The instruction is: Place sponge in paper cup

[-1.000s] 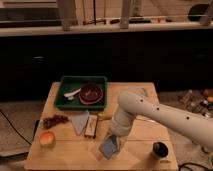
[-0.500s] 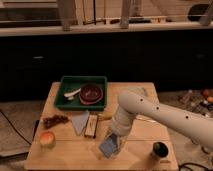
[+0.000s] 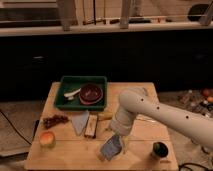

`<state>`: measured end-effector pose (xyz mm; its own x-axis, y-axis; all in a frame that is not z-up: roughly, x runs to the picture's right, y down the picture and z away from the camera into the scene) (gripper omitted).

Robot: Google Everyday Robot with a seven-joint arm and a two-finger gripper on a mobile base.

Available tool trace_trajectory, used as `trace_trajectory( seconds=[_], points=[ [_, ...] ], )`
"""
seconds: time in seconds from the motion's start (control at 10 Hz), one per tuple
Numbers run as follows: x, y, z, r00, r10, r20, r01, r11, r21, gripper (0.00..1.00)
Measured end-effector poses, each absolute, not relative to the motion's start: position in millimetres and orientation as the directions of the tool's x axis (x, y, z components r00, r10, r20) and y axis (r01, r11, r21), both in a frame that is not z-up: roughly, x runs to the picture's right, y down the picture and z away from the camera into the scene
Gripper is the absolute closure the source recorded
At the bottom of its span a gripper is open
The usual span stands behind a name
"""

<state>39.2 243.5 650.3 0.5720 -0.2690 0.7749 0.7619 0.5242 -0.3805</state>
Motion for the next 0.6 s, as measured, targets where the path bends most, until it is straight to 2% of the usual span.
trace_trajectory(
  seconds=[0.6],
  points=[
    [53, 205, 649, 0.594, -0.279, 0.755, 0.737, 0.565, -0.371, 0.25]
  ],
)
